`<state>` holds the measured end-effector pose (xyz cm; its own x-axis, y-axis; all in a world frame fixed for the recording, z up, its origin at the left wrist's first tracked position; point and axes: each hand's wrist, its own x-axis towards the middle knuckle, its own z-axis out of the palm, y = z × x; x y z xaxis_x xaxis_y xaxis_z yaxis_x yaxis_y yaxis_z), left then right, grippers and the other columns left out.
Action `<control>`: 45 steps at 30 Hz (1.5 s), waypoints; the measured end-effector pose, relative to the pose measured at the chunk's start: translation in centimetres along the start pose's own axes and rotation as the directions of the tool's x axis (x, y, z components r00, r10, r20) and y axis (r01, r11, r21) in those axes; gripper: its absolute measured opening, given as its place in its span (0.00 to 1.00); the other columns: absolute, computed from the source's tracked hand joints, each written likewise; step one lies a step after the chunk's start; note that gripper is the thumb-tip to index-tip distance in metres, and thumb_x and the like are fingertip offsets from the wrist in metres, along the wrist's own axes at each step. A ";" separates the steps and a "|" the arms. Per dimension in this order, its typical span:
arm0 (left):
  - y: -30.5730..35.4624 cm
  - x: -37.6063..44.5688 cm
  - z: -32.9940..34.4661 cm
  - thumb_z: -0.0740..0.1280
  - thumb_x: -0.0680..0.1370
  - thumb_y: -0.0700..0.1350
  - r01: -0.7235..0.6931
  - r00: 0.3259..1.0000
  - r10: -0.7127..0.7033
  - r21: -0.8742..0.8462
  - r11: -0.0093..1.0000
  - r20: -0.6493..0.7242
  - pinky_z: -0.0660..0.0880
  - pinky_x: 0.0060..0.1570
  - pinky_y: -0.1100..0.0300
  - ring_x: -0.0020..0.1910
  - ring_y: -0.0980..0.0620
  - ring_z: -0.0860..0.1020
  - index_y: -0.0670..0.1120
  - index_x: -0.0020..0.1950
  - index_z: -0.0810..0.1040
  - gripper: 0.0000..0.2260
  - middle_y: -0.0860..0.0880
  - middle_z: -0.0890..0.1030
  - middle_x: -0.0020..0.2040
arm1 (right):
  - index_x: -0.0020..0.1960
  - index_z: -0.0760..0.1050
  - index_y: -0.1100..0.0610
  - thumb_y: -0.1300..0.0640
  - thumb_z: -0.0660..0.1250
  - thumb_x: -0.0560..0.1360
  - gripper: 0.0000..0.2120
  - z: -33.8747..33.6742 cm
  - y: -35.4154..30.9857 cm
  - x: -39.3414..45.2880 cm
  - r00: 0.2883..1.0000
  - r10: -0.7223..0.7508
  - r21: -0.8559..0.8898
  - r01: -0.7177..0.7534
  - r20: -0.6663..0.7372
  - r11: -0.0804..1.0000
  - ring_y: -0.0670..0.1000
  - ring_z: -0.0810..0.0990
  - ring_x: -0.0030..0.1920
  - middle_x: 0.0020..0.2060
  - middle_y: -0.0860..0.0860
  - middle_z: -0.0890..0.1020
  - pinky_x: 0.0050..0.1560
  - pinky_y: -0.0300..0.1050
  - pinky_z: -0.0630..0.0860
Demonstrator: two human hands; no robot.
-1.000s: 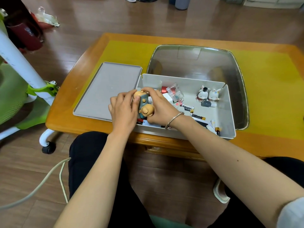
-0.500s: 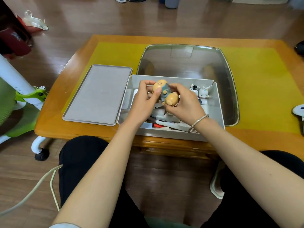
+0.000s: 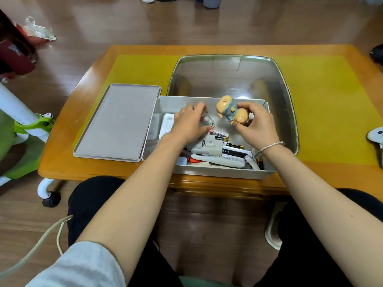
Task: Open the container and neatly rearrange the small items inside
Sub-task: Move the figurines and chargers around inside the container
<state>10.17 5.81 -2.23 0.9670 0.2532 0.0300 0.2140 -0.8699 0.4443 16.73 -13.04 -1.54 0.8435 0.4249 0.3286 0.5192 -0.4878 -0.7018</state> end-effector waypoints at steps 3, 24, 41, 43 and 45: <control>-0.3 -0.8 -1.6 0.73 0.70 0.54 -0.017 0.995 0.025 -0.083 0.996 0.101 0.67 0.50 0.56 0.53 0.48 0.74 0.53 0.54 0.69 0.18 0.50 0.76 0.53 | 0.54 0.77 0.55 0.62 0.74 0.65 0.18 -1.0 0.5 0.1 0.998 -0.056 -0.026 0.055 -0.026 0.998 0.43 0.73 0.47 0.48 0.47 0.77 0.46 0.20 0.65; 3.3 -0.2 -0.2 0.66 0.76 0.54 -0.182 0.962 0.157 0.097 0.979 0.223 0.66 0.65 0.50 0.68 0.45 0.66 0.47 0.72 0.65 0.27 0.45 0.69 0.70 | 0.56 0.76 0.57 0.64 0.74 0.65 0.20 -2.8 2.9 0.6 0.995 -0.092 -0.053 0.090 -0.031 0.995 0.45 0.74 0.49 0.51 0.51 0.79 0.52 0.48 0.78; 3.7 -3.0 2.5 0.53 0.71 0.74 -0.261 0.916 0.096 0.397 0.880 0.390 0.60 0.60 0.45 0.67 0.41 0.63 0.55 0.71 0.68 0.36 0.46 0.70 0.67 | 0.57 0.75 0.57 0.64 0.73 0.66 0.20 -2.3 3.9 0.4 0.993 -0.103 -0.043 0.100 -0.054 0.994 0.41 0.73 0.49 0.52 0.50 0.78 0.48 0.22 0.67; 3.1 -3.5 2.3 0.52 0.72 0.74 -0.253 0.917 0.107 0.354 0.900 0.384 0.60 0.61 0.46 0.66 0.43 0.63 0.56 0.71 0.68 0.34 0.48 0.69 0.68 | 0.57 0.75 0.57 0.64 0.73 0.66 0.20 -2.3 3.9 0.4 0.993 -0.100 -0.046 0.097 -0.056 0.994 0.41 0.72 0.49 0.52 0.49 0.77 0.48 0.22 0.66; 2.6 -3.8 2.3 0.50 0.72 0.74 -0.235 0.922 0.091 0.356 0.904 0.377 0.60 0.62 0.46 0.65 0.43 0.63 0.56 0.71 0.68 0.34 0.48 0.69 0.68 | 0.57 0.75 0.57 0.64 0.73 0.66 0.20 -2.3 4.0 0.4 0.993 -0.099 -0.047 0.096 -0.059 0.994 0.41 0.72 0.49 0.51 0.49 0.77 0.48 0.22 0.66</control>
<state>7.37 1.58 -3.23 0.9629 -0.0058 -0.2697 0.0154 -0.9970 0.0762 19.47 -16.54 -2.80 0.7947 0.4250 0.4333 0.6038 -0.4801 -0.6364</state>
